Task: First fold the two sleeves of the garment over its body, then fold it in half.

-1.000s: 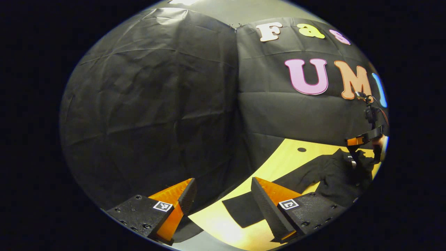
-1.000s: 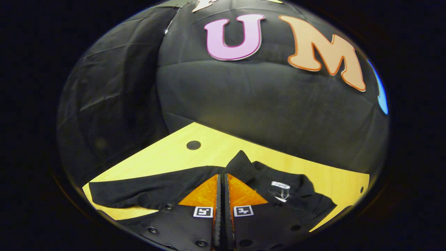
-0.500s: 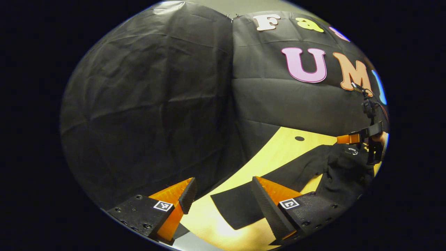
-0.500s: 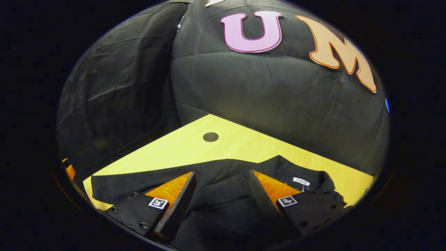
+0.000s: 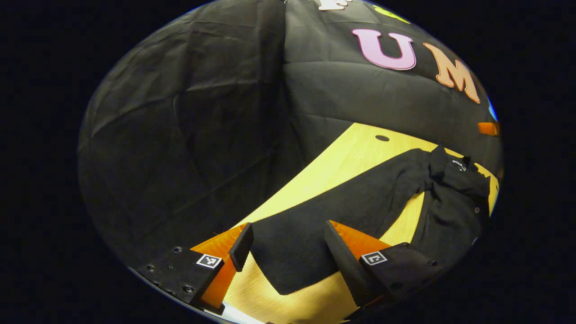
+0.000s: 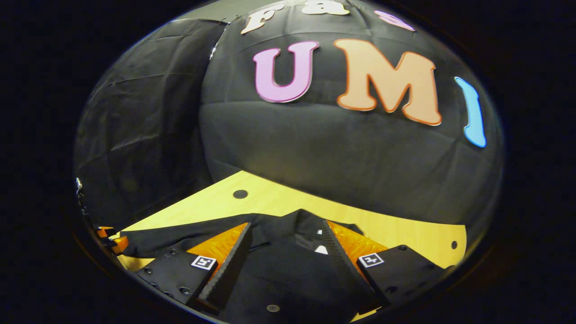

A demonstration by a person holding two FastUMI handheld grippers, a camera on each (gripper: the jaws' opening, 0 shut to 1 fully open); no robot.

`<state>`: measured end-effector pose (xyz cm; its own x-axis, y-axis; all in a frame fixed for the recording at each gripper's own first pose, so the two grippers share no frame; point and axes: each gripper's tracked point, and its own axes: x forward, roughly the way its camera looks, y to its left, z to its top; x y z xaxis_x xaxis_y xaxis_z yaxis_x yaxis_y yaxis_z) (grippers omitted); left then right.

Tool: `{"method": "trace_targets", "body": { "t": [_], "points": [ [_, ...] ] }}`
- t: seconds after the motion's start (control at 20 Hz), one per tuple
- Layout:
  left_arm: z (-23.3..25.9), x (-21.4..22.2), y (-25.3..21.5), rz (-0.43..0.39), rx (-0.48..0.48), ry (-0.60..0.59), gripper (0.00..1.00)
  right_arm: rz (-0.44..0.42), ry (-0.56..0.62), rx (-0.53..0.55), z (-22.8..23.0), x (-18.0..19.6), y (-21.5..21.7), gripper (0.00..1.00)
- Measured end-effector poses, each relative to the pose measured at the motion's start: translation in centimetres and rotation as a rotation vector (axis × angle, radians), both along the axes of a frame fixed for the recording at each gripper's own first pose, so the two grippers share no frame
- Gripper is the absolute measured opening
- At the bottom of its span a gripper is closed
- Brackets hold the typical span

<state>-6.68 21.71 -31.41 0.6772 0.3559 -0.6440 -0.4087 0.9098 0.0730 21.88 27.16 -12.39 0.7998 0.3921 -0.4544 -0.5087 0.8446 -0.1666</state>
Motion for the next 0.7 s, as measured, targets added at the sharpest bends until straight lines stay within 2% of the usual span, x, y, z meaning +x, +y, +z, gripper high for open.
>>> {"method": "trace_targets", "body": {
  "t": [0.2,0.3,0.35,0.4,0.45,0.5,0.55,0.6,0.7],
  "points": [
    [-1.8,-0.5,0.0,0.029,0.003,0.07,0.96,-0.122,-0.086,0.043,4.2,-0.5,-5.8,0.99],
    [-1.7,-0.4,0.0,0.031,0.004,0.041,1.0,-0.174,-0.122,0.057,5.2,-0.9,-8.3,0.99],
    [-1.7,-0.7,-0.1,0.031,0.001,0.04,0.96,-0.2,-0.131,0.048,5.3,-1.3,-9.7,0.98],
    [-1.8,-0.7,0.1,0.031,0.0,0.03,1.0,-0.221,-0.129,0.039,5.2,-1.8,-10.9,0.96],
    [-1.9,-0.8,0.0,0.034,-0.01,0.027,0.96,-0.242,-0.121,0.037,5.0,-2.0,-12.2,0.99],
    [-1.8,-0.7,-0.1,0.032,-0.022,0.012,0.96,-0.261,-0.111,0.044,4.9,-2.5,-13.0,0.98],
    [-1.8,-0.6,-0.3,0.037,-0.035,0.008,0.92,-0.278,-0.099,0.054,4.8,-3.3,-14.0,0.98],
    [-2.0,-0.4,-0.5,0.037,-0.048,-0.005,0.93,-0.297,-0.09,0.061,4.6,-4.1,-15.1,0.98],
    [-2.1,-0.2,-1.0,0.024,-0.058,-0.005,0.86,-0.334,-0.08,0.054,4.2,-5.5,-17.4,0.98]
  ]
}}
